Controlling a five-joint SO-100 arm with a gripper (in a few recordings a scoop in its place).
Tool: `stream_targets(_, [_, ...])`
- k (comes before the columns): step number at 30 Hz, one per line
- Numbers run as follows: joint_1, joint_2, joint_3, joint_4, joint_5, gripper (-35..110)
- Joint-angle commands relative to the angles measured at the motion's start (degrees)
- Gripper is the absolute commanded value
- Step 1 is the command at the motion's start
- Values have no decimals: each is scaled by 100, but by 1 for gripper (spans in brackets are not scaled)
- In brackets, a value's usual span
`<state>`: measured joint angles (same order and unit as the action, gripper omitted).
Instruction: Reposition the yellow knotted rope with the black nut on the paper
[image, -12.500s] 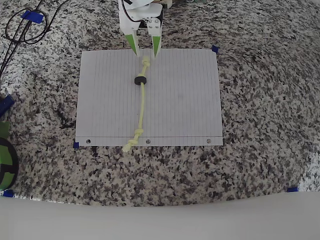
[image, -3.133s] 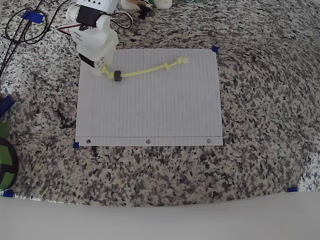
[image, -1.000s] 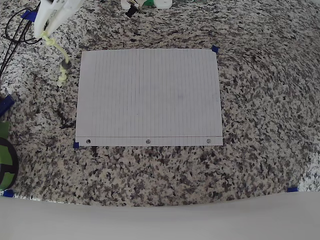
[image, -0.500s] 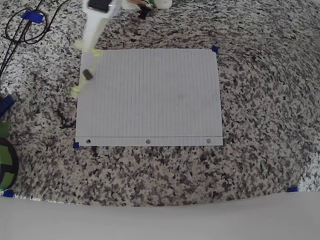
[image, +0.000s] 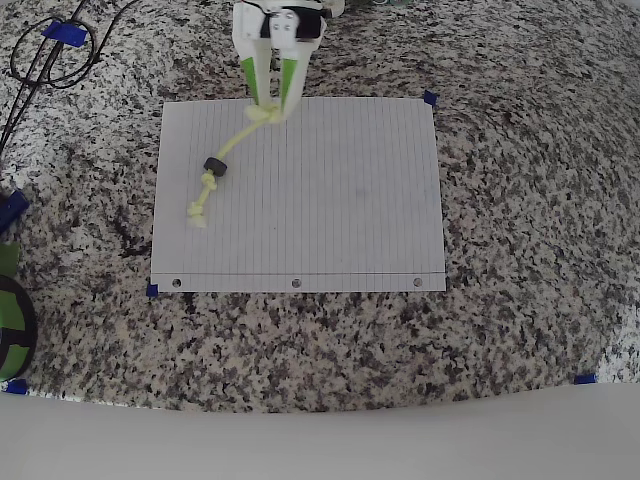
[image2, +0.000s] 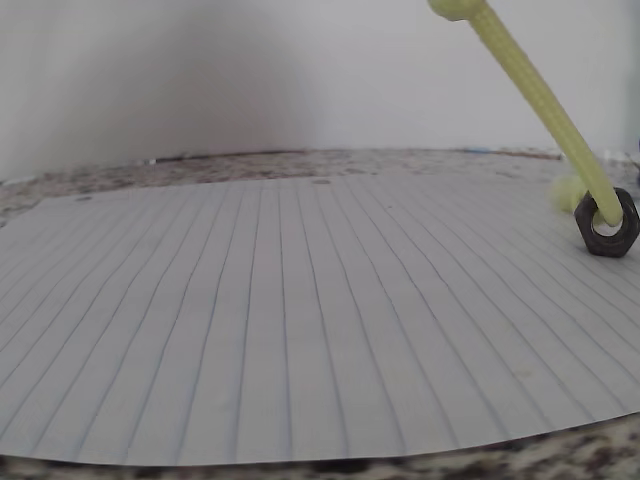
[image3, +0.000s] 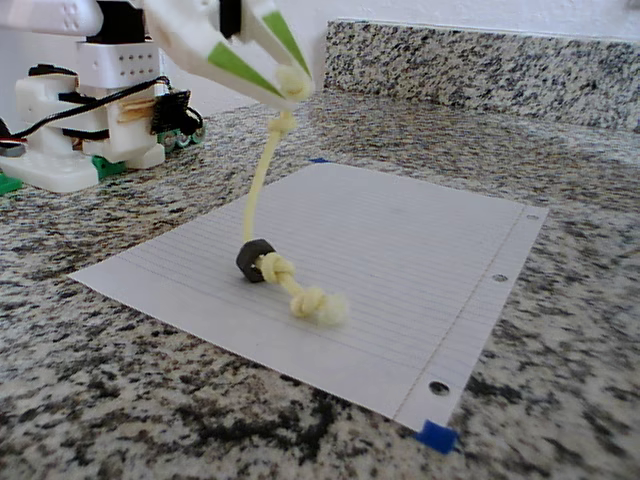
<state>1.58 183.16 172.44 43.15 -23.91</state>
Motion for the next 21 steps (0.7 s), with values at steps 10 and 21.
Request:
stream_targets(10, [-686,510,18,677,3718,0])
stream_targets(21, [-1037,510,70,1274,5414,0])
